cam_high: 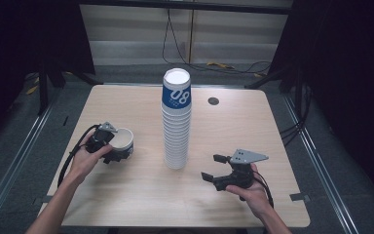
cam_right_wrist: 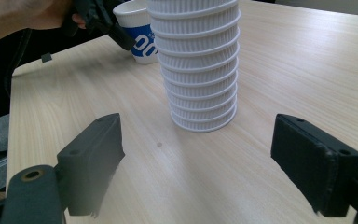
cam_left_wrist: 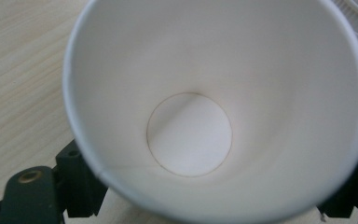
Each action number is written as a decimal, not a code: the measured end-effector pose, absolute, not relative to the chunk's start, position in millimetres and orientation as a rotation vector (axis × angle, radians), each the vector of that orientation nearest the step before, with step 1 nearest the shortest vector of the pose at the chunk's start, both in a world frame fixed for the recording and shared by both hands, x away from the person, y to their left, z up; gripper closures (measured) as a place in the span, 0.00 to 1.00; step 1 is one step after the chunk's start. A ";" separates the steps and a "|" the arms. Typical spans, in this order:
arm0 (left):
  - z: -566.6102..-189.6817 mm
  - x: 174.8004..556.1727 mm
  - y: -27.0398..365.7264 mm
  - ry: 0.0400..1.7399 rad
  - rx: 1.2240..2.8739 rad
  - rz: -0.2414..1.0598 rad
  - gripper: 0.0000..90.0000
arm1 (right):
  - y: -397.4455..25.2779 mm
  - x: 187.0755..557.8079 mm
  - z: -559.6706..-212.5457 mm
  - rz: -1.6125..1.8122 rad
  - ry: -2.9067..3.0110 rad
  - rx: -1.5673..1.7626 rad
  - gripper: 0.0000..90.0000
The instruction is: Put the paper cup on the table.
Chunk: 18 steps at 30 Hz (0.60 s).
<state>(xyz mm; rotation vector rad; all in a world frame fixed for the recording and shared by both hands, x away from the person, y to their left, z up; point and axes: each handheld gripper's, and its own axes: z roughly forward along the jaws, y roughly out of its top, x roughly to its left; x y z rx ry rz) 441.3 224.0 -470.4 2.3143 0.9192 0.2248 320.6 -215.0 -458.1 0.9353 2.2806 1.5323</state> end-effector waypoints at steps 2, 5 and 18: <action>-469.2 437.8 226.8 0.919 2.300 0.241 0.18 | -214.8 320.7 -458.3 1.531 2.282 0.934 0.18; -468.8 432.1 231.0 0.911 2.289 0.250 0.18 | -214.5 320.2 -458.1 1.533 2.281 0.933 0.18; -467.0 395.4 240.4 0.874 2.240 0.282 0.18 | -216.2 319.5 -458.0 1.529 2.262 0.934 0.18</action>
